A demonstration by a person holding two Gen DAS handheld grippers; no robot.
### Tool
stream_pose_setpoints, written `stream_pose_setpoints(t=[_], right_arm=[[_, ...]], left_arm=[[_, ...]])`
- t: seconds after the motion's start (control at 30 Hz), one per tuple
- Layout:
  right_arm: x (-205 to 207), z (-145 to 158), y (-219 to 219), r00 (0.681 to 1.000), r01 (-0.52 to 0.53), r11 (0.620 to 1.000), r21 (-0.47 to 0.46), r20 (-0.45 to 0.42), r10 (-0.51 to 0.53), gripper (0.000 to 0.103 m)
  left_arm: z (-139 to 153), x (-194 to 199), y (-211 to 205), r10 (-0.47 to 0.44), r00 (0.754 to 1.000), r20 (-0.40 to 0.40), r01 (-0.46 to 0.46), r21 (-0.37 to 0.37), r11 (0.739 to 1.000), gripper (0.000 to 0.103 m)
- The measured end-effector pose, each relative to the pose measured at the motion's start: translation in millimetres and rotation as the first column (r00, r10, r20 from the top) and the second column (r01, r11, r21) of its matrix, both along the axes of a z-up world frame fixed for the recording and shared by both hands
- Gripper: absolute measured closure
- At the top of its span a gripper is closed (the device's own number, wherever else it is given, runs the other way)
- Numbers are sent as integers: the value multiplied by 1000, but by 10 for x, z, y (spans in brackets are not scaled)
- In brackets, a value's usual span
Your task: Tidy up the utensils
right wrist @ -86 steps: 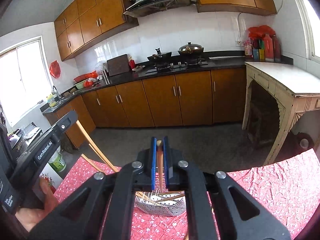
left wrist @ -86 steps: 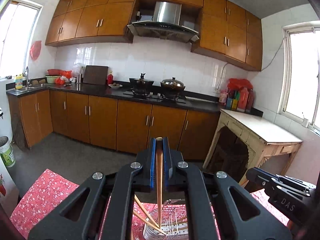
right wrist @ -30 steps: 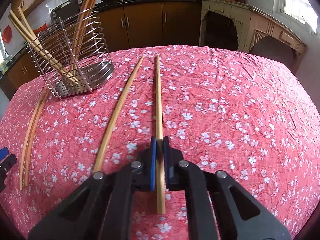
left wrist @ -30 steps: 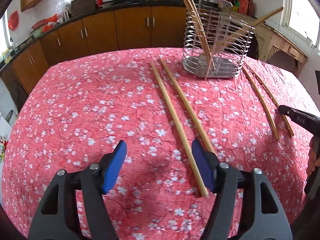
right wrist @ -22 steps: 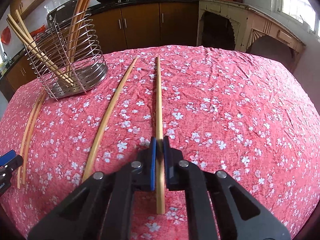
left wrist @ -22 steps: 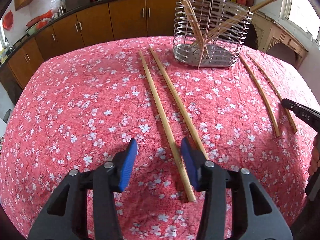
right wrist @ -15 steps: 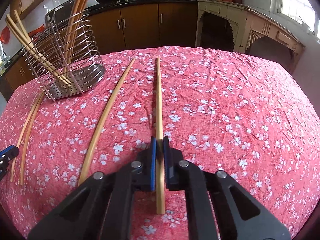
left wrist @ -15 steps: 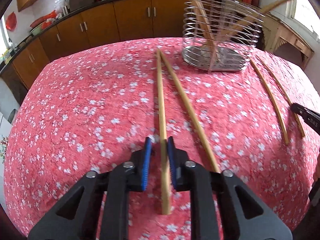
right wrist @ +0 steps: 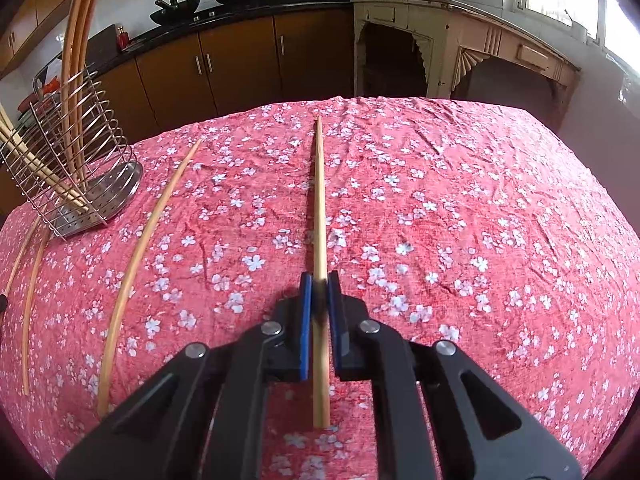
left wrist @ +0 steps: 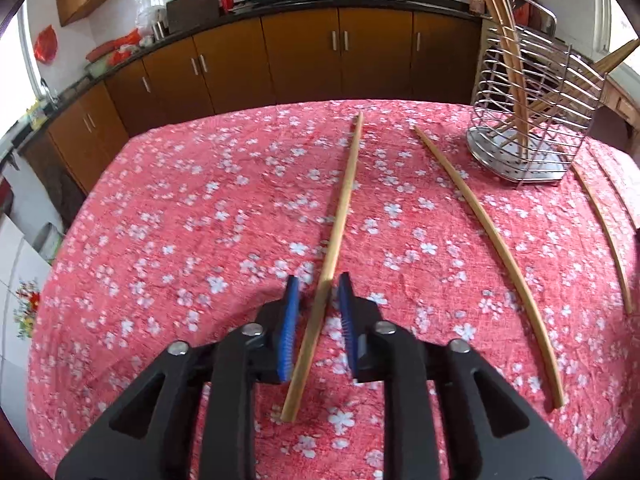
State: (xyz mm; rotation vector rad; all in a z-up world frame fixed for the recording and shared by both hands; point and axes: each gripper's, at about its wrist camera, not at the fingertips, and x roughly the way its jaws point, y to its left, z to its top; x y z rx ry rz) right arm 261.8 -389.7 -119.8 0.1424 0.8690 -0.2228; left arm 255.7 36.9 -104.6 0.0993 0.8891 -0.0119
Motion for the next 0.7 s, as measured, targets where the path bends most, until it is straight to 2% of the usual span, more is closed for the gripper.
stream_pose_setpoints(t=[0.07,0.17,0.27,0.33,0.43,0.6,0.7], right_arm=[[-28,-8,23,1000,-6,1000,-11,-2,6,90],[-21,7,49,1000,-8,1000,-11,-3,8,83],[-14,3,48,1000,-10,1000,4,-2,10,81],[-16,6,47,1000,-11,1000,8,-2,11,80],[-19,-1,29,1000,-15,1000,15,-1,15,80],[-193,-3,105,997,-75,997,-28,-13,74,80],[-305,-1,111,997,-81,996,-27,-13,81,80]], left_arm=[[5,-26,41,18,1000,-4,-18,-31,999,66],[-9,-20,156,28,1000,-5,-29,-78,997,62],[-21,-15,100,18,1000,-9,-19,-48,999,57],[-22,-13,52,12,1000,-8,-12,-27,1000,57],[-11,-3,59,5,1000,-11,-6,-46,999,57],[-1,-171,-15,-98,995,2,98,58,994,57],[18,-253,55,-113,994,-4,113,38,993,57]])
